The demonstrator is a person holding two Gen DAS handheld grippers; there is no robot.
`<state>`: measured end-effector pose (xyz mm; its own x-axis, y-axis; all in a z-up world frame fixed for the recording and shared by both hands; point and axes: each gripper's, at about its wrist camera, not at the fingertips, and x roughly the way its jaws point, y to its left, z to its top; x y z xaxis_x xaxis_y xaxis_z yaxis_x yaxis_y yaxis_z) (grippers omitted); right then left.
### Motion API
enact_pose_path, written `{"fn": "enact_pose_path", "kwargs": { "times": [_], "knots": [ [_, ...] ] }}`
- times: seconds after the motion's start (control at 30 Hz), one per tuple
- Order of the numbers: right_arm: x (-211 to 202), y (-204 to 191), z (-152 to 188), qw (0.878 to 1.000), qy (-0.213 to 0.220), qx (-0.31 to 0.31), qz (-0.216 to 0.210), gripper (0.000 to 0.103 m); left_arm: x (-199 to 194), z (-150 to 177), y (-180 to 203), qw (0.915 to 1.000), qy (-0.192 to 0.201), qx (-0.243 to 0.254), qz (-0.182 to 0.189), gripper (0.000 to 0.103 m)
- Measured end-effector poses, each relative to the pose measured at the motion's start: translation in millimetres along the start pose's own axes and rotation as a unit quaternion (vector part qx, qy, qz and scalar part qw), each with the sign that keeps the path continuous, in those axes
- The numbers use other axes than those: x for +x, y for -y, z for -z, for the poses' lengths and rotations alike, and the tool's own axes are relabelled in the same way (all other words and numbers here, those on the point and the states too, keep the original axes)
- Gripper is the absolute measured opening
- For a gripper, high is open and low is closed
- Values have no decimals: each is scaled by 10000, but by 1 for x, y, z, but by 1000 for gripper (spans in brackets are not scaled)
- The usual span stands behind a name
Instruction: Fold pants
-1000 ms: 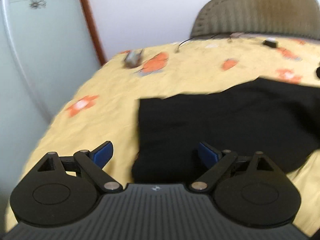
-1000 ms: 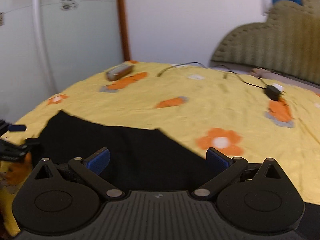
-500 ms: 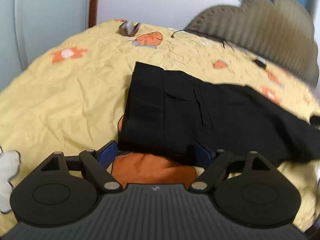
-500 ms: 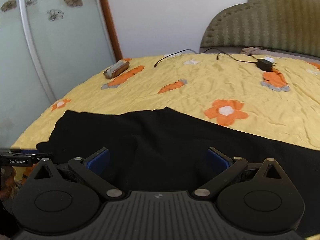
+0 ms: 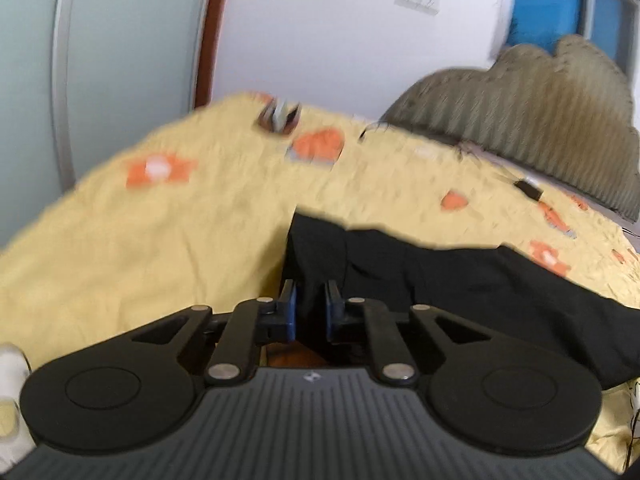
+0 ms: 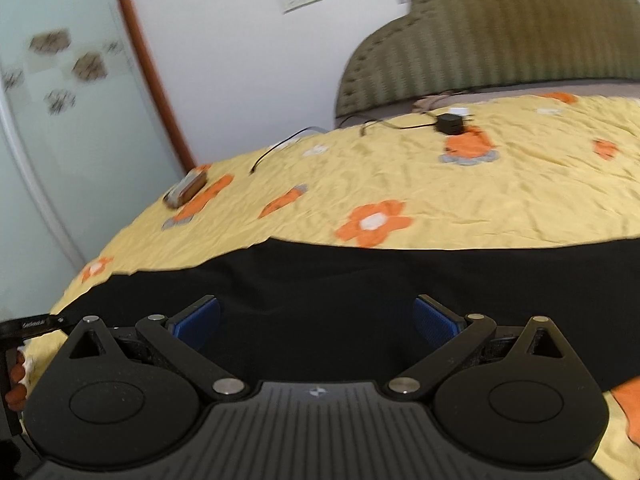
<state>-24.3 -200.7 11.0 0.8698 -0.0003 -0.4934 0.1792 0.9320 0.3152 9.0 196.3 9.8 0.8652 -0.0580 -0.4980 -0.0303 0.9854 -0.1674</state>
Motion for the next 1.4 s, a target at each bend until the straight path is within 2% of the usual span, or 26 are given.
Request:
{"fn": "enact_pose_path", "kwargs": {
  "times": [0.03,0.07,0.13,0.23,0.3,0.33,0.4,0.43,0.47,0.53,0.6,0.67,0.7,0.73,0.77,0.83,0.9,0.93,0.97,1.1,1.2,1.27,1.3,1.33,1.4],
  "knots": [
    [-5,6,1,9999,57,113,49,103,2,-1,-1,10000,17,3,-33,12],
    [-10,12,3,9996,100,225,100,103,9,2,-6,9998,-140,-94,-142,12],
    [-15,26,6,9988,107,436,201,103,29,14,-19,9972,-629,-251,-325,11],
    [-18,45,10,9959,73,893,160,103,19,19,-26,9982,-406,-414,-159,14],
    [-12,48,3,9943,30,1062,-57,103,8,13,-22,9983,-315,-389,-299,14],
    [-9,44,-1,9951,59,978,-119,103,0,9,-17,9985,-196,-185,-477,15],
    [-7,32,-6,9972,170,706,-196,103,-16,2,-4,9945,138,207,-1014,32],
    [-4,28,-7,9975,180,636,-253,103,-25,0,3,9928,315,355,-1104,46],
    [1,24,-6,9973,127,626,-371,103,-31,-2,11,9923,422,487,-1057,59],
    [17,13,-3,9958,-183,572,-698,103,-33,-1,32,9928,421,824,-755,66],
    [35,-1,3,9948,-480,311,-840,103,-27,5,60,9894,373,1312,-495,67],
    [54,-14,8,9952,-753,-28,-620,103,-15,14,91,9799,297,1918,-470,68],
    [64,-17,11,9950,-918,-141,-376,103,-5,19,103,9744,207,2173,-537,68],
    [69,-16,14,9943,-1050,-162,-85,103,4,24,113,9697,74,2353,-649,64],
    [67,-12,15,9941,-1077,-115,15,103,12,27,123,9655,-81,2501,-717,59],
    [42,8,13,9968,-714,208,-287,103,13,28,137,9618,-7,2690,-499,59],
    [6,43,11,9965,-164,740,-350,103,4,30,156,9587,203,2835,-111,68],
    [-14,66,11,9934,163,1110,-258,103,2,31,166,9561,306,2913,73,76],
    [-30,88,13,9881,426,1469,-191,103,1,32,178,9525,417,3008,235,79],
    [-87,193,33,9439,1149,3096,89,103,3,39,238,9329,547,3453,859,79],
    [-114,250,52,9157,1511,3658,691,103,7,45,282,9201,478,3671,1281,82],
    [-117,281,64,8983,1574,4054,635,101,9,51,310,9103,463,3845,1459,82],
    [-117,292,69,8890,1613,4252,535,94,9,53,323,9044,481,3949,1544,82],
    [-117,299,73,8844,1717,4315,457,91,11,56,331,8994,503,4020,1641,82],
    [-116,308,73,8830,1777,4323,429,89,11,59,353,8921,506,4103,1824,83]
  ]
}}
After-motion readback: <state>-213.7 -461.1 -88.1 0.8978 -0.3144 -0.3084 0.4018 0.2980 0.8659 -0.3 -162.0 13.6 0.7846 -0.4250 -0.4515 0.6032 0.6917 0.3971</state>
